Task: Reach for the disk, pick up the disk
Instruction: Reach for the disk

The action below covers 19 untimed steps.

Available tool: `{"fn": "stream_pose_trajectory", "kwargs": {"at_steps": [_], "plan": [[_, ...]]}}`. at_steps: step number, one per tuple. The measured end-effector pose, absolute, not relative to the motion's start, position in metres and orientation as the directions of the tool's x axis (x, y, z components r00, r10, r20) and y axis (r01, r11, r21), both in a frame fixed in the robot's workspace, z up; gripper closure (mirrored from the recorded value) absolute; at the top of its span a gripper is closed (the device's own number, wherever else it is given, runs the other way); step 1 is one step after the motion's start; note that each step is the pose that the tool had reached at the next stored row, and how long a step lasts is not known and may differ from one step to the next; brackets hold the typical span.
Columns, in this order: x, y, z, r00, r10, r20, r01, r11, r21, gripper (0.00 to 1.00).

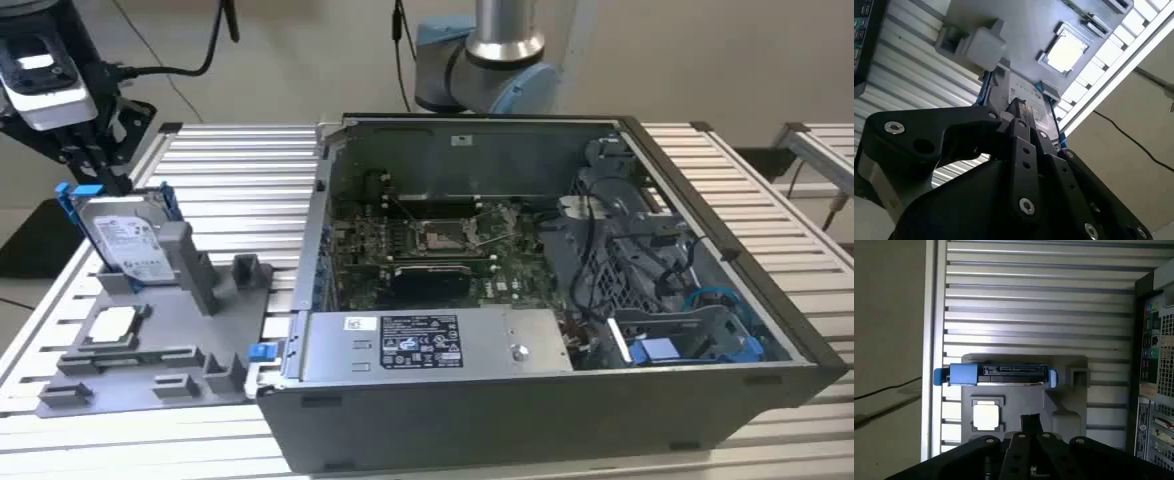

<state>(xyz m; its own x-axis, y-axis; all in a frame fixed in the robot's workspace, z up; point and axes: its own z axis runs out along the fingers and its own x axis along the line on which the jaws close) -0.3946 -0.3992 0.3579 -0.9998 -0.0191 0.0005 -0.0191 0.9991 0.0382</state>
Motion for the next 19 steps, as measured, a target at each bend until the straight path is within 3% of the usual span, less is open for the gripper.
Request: {"fn": "stream_pose_trajectory", "kwargs": {"at_steps": [19], "plan": [[-0.3946,-0.393,0.3578,-1.0,-0.019,0.0,-0.019,0.999,0.04,1.0]]}}
